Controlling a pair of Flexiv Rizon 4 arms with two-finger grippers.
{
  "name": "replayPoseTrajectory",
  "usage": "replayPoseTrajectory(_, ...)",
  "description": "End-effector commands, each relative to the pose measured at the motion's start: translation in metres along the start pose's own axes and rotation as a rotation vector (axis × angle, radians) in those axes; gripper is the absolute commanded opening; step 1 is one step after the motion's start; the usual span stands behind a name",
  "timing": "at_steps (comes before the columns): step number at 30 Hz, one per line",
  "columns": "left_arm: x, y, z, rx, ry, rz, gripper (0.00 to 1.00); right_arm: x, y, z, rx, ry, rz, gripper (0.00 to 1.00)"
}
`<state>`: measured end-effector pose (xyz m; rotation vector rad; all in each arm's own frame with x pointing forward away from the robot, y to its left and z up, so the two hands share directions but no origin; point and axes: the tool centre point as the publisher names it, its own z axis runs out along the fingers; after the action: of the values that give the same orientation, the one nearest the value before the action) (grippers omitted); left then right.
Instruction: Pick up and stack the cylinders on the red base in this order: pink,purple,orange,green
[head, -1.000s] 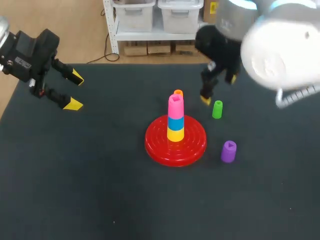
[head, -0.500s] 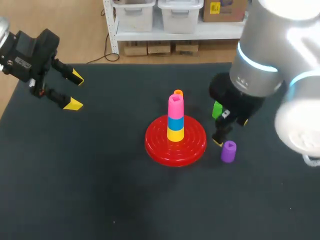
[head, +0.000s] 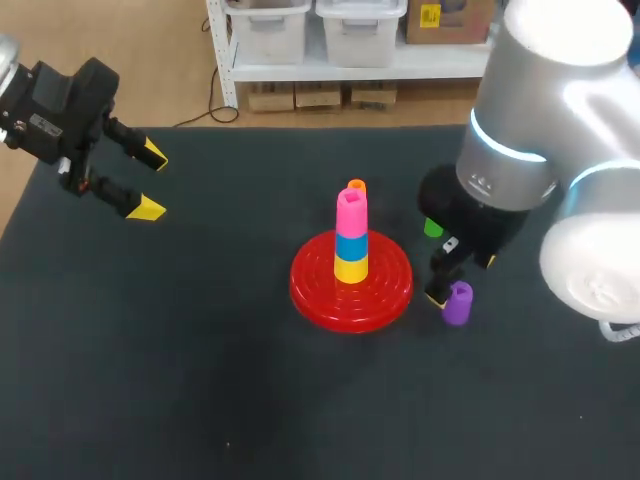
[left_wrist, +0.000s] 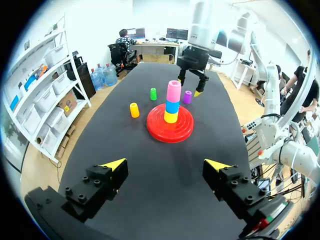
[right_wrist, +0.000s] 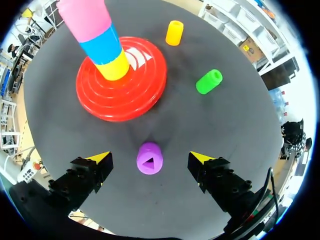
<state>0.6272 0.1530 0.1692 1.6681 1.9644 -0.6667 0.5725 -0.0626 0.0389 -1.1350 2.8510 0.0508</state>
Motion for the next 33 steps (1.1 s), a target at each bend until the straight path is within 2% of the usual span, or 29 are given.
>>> replayPoseTrajectory(1, 0.0009, -0.0003, 0.0002, -0.002, -0.002, 0.002, 1.00, 0.0008, 0.0010, 0.0046, -0.005, 0.020, -0.005, 1.00)
replayPoseTrajectory(9, 0.0009, -0.0003, 0.0002, -0.002, -0.002, 0.002, 1.00, 0.0045, 0.0010, 0.0069, -0.006, 0.034, -0.009, 0.98)
replayPoseTrajectory(11, 0.0009, -0.0003, 0.0002, -0.002, -0.002, 0.002, 1.00, 0.0043, 0.0006, 0.0068, -0.003, 0.033, -0.009, 0.80)
replayPoseTrajectory(12, 0.0009, -0.0003, 0.0002, -0.002, -0.002, 0.002, 1.00, 0.0042, 0.0005, 0.0067, -0.003, 0.033, -0.009, 0.69)
replayPoseTrajectory(14, 0.0009, -0.0003, 0.0002, -0.002, -0.002, 0.002, 1.00, 0.0041, 0.0003, 0.0066, -0.001, 0.033, -0.011, 0.64)
replayPoseTrajectory(16, 0.0009, -0.0003, 0.0002, -0.002, -0.002, 0.002, 1.00, 0.0041, 0.0002, 0.0066, -0.002, 0.033, -0.011, 0.50)
replayPoseTrajectory(17, 0.0009, -0.0003, 0.0002, -0.002, -0.002, 0.002, 1.00, 0.0041, 0.0002, 0.0066, -0.002, 0.033, -0.011, 0.48)
replayPoseTrajectory(20, 0.0009, -0.0003, 0.0002, -0.002, -0.002, 0.002, 1.00, 0.0049, 0.0009, 0.0063, -0.006, 0.038, -0.013, 0.45)
replayPoseTrajectory(33, 0.0009, -0.0003, 0.0002, -0.002, -0.002, 0.002, 1.00, 0.0021, 0.0023, 0.0101, -0.002, 0.052, -0.021, 0.46)
